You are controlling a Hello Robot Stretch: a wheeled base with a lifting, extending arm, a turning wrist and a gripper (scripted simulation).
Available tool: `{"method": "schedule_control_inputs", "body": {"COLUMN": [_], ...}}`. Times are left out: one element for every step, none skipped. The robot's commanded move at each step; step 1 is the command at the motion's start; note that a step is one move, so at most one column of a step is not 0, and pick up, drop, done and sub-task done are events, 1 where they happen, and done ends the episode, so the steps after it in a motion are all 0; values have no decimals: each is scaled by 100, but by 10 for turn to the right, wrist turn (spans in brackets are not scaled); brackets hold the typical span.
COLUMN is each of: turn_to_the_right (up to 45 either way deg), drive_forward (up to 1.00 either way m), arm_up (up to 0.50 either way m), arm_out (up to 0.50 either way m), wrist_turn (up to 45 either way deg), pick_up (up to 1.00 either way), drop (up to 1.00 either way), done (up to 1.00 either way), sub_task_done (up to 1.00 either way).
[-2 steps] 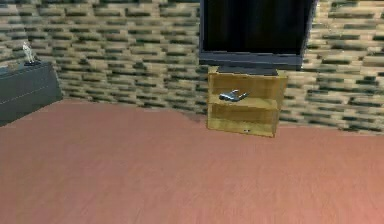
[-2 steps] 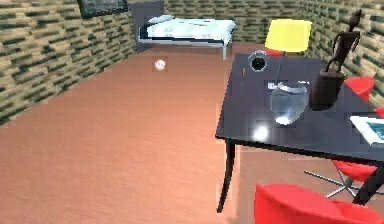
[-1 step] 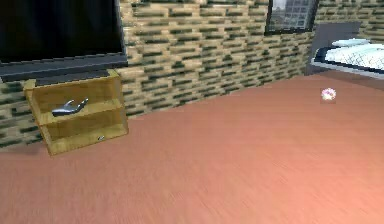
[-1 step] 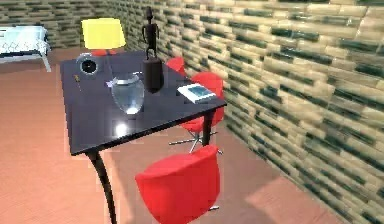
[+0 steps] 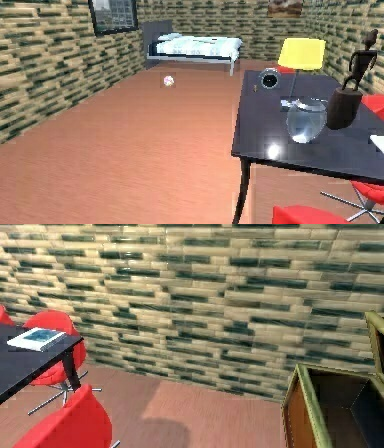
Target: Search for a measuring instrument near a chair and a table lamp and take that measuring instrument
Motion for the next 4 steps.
{"method": "schedule_control_inputs", "body": {"turn_to_the_right": [0,-300,0,450], "drive_forward": [10,0,80,0], "arm_up": [0,0,0,0], "arm_out": [0,0,0,0], "wrist_turn": [0,0,0,0], "pick_up": [0,0,0,0], "drop": [0,0,0,0], "done": [0,0,0,0], "sub_task_done": [0,0,0,0]}}
